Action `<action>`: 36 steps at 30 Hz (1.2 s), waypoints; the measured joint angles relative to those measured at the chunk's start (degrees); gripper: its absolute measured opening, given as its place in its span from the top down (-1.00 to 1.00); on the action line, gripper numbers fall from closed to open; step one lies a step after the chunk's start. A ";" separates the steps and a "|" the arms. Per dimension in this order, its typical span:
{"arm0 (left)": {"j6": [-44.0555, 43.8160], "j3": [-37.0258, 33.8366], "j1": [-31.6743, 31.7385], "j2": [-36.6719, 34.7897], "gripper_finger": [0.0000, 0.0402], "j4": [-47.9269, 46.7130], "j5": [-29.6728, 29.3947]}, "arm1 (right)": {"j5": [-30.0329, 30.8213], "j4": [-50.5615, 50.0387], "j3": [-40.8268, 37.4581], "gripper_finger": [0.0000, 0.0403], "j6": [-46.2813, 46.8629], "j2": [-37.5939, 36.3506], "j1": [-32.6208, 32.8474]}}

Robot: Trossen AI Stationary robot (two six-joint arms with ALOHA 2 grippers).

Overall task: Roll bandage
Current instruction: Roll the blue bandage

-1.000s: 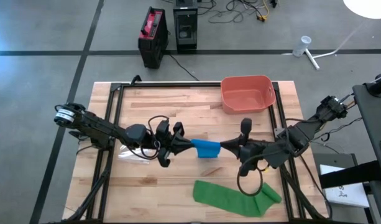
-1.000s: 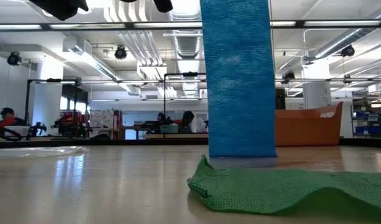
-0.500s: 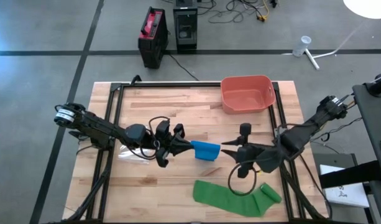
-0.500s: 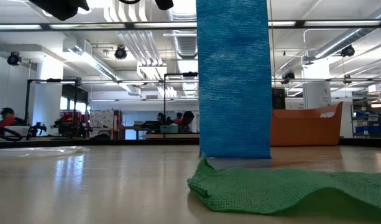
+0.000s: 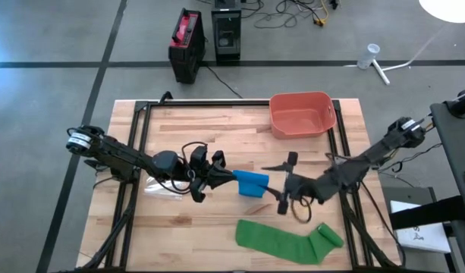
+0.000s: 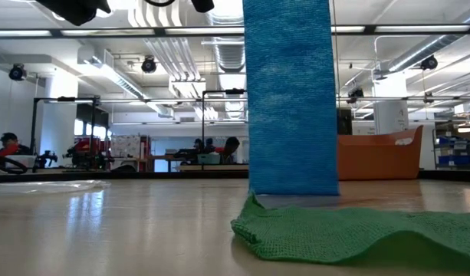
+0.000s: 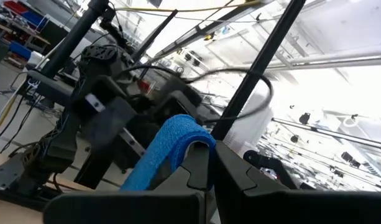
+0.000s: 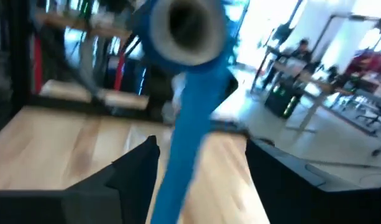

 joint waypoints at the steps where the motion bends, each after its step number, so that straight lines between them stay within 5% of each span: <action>1: -0.19 0.00 0.00 0.00 1.00 0.31 0.00 | -1.89 4.30 -1.44 -0.20 -0.72 0.26 -1.21; 7: -0.90 0.00 -0.02 0.00 1.00 2.85 0.02 | -17.34 20.26 -6.91 -0.12 2.05 2.75 -7.15; 15: -0.58 0.00 0.09 0.00 1.00 2.87 -1.27 | -19.97 25.09 -5.33 0.05 2.40 6.81 -10.72; 18: -0.46 0.00 0.09 0.00 1.00 3.08 -1.37 | -19.83 25.11 -5.14 0.27 1.44 6.82 -11.65; 23: -0.49 0.00 0.09 0.00 1.00 3.11 -1.42 | -20.75 25.04 -5.14 0.92 -2.54 6.82 -13.61; 31: -1.70 0.00 0.02 0.02 1.00 2.49 -1.24 | -23.18 26.45 -5.14 0.98 -8.93 6.82 -20.27; 36: -3.02 0.00 -0.09 0.04 1.00 -0.14 0.17 | -29.84 27.86 -5.10 0.99 -11.06 6.80 -26.64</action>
